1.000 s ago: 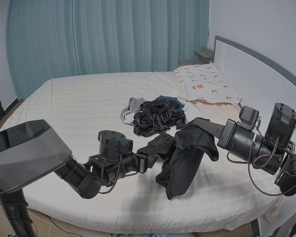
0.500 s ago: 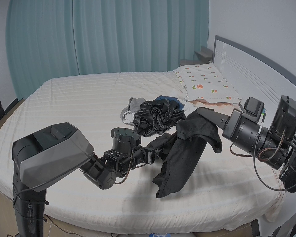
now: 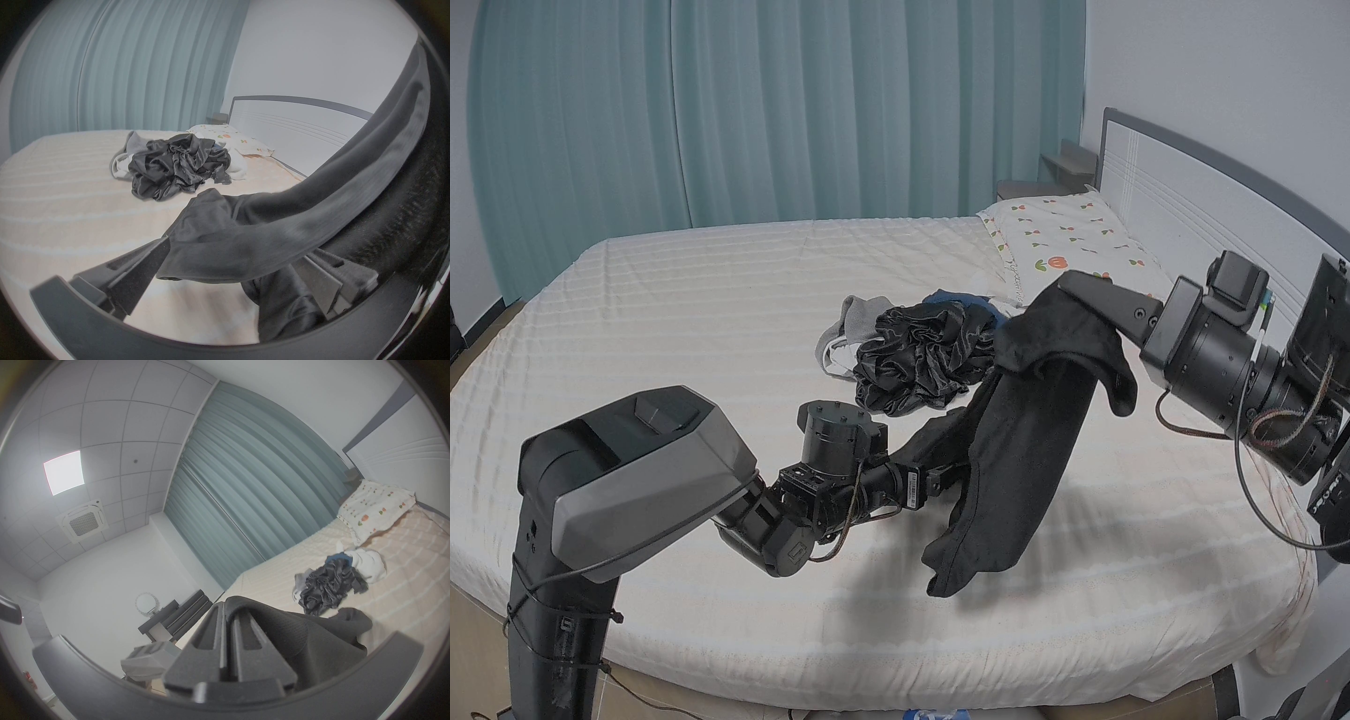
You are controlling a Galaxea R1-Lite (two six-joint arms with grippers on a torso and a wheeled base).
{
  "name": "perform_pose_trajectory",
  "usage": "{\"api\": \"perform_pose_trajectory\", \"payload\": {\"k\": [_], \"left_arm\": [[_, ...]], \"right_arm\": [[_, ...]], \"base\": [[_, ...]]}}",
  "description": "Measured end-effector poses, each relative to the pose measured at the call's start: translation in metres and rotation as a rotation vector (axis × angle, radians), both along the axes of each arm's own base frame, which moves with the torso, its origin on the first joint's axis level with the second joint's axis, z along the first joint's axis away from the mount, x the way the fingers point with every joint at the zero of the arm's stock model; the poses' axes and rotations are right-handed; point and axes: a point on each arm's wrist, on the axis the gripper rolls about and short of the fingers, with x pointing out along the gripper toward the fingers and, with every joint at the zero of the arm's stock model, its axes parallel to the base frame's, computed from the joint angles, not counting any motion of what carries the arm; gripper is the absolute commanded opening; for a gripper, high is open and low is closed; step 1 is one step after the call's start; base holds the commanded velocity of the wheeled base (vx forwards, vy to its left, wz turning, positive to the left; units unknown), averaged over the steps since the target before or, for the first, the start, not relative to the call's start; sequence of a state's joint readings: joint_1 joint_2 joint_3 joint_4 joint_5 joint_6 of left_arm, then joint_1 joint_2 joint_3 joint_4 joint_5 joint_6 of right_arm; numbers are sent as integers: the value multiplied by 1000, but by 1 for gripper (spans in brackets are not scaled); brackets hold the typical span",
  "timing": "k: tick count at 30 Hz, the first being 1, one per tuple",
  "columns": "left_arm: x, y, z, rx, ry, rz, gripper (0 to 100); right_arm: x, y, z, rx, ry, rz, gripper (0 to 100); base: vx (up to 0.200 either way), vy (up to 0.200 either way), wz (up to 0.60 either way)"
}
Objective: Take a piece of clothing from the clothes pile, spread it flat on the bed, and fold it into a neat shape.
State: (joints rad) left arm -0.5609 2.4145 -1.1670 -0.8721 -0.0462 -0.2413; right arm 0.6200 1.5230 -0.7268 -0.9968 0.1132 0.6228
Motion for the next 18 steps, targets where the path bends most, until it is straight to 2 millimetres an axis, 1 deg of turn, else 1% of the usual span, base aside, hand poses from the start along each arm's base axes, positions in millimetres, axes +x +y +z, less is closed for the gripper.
{"api": "perform_pose_trajectory", "payload": {"k": [4,10,11,14,18], "left_arm": [[2,-4,-4,-63,44,33,100],[10,-6,-18,-73,59,63,100],[12,-6,-20,-76,63,73,0],[15,-7,-26,-91,76,103,0],[15,-6,-33,-122,112,137,0]], "right_arm": [[2,1,8,13,-25,15,0],[5,3,21,36,-62,34,0],[5,4,22,38,-65,36,0],[5,4,21,39,-62,41,0],[12,2,11,19,-31,23,0]], "base": [[0,0,0],[0,0,0],[0,0,0],[0,0,0],[0,0,0]]}}
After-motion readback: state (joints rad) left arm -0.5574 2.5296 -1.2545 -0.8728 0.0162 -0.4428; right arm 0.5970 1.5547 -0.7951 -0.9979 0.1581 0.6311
